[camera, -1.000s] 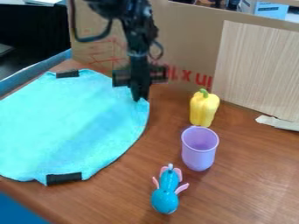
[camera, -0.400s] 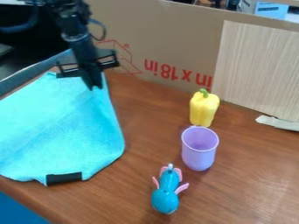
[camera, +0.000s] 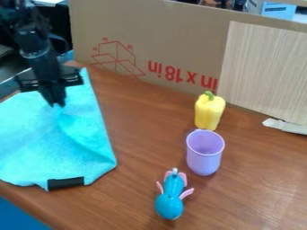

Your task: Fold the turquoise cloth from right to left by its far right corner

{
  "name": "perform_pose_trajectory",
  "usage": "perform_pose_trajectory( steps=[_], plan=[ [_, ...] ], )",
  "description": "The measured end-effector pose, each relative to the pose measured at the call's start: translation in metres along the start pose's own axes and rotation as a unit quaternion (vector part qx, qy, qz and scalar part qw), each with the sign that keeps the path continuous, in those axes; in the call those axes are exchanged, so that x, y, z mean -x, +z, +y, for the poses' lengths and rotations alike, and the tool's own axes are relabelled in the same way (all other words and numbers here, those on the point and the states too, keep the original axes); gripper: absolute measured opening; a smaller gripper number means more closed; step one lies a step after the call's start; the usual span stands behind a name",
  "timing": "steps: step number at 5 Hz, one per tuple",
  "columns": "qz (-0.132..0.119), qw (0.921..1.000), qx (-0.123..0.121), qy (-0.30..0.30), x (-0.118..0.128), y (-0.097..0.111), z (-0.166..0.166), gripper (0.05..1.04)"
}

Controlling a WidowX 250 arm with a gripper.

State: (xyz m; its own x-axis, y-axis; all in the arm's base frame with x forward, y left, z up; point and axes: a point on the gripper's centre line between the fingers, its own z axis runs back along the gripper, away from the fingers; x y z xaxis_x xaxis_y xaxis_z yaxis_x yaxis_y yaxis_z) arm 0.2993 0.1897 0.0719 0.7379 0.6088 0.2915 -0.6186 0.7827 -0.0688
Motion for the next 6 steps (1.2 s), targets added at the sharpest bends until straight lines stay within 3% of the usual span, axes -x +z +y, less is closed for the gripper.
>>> perform_pose_trajectory(
  steps=[3,5,6],
  plan=[
    [-0.003,0.9998,-0.018,-0.006,0.000,0.017,0.074,0.062],
    [-0.026,0.9976,-0.063,-0.011,-0.011,0.021,0.106,0.062],
    [-0.025,0.9967,-0.076,-0.015,-0.009,0.022,0.115,0.091]
  ],
)
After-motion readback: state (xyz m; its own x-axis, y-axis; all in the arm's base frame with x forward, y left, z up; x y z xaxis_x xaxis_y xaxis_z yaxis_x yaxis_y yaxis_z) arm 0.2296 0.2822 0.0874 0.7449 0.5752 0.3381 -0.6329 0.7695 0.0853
